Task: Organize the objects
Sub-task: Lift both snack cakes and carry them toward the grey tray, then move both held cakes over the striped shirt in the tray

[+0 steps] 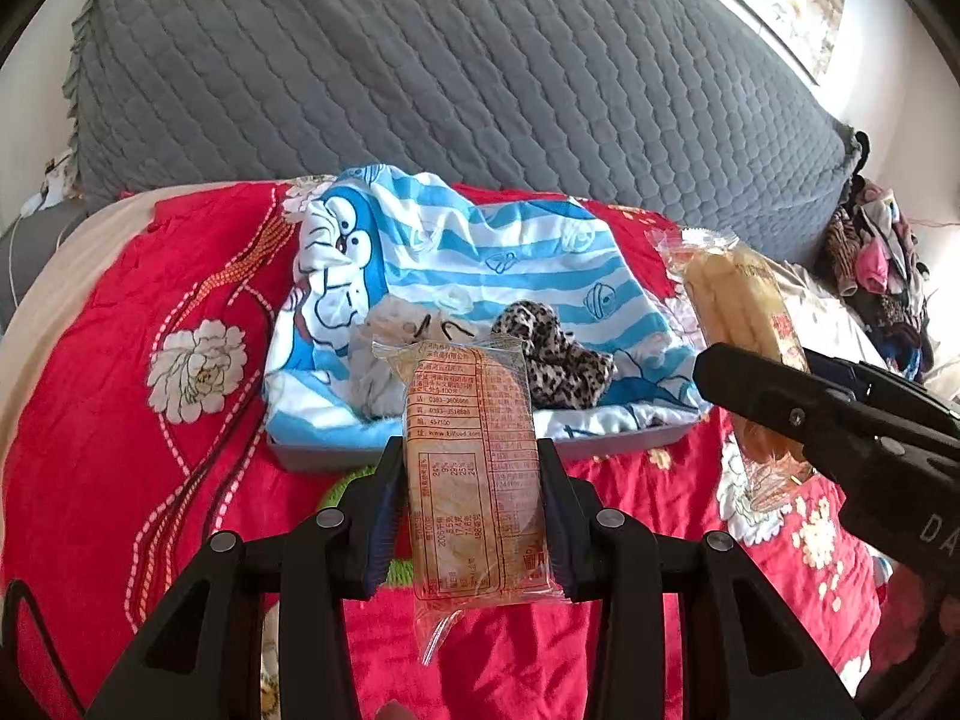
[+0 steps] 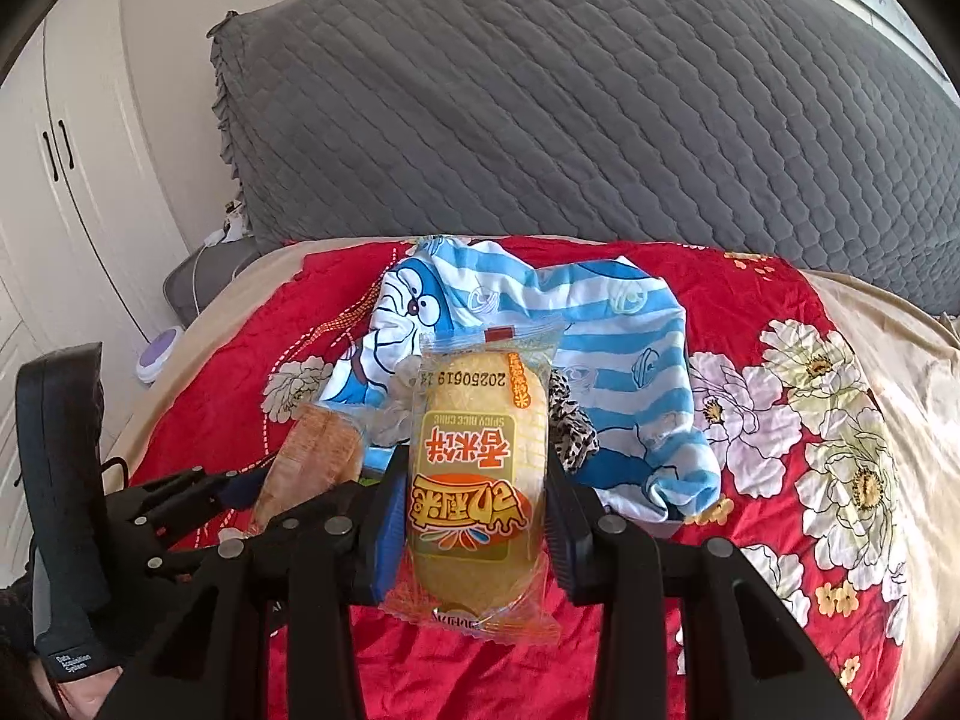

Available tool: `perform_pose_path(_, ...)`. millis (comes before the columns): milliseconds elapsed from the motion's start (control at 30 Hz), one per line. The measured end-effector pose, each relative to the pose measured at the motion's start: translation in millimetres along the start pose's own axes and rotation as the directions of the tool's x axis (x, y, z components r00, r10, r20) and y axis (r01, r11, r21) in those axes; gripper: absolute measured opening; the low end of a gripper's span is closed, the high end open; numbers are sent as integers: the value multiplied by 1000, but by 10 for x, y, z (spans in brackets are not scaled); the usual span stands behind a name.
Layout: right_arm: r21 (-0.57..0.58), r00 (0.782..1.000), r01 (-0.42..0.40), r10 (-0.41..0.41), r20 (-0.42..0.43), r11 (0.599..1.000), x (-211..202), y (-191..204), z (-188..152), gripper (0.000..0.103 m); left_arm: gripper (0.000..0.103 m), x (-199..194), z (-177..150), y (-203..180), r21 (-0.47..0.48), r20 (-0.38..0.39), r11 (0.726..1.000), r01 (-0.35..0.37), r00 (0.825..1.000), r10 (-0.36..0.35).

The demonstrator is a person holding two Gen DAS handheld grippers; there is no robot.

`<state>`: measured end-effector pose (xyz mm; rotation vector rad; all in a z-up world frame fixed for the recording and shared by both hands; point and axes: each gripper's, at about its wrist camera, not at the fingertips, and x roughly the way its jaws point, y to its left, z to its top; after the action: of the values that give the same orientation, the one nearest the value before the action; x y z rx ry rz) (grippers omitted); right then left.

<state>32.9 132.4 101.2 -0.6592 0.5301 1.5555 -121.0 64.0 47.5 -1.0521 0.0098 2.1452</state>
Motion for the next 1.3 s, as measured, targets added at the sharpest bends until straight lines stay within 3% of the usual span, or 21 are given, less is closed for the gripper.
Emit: perform_pose_path(1300, -6, 998, 10, -10, 60, 1000, 564, -171, 298, 40, 42, 622, 378, 94, 31, -11, 999, -20, 1000, 21)
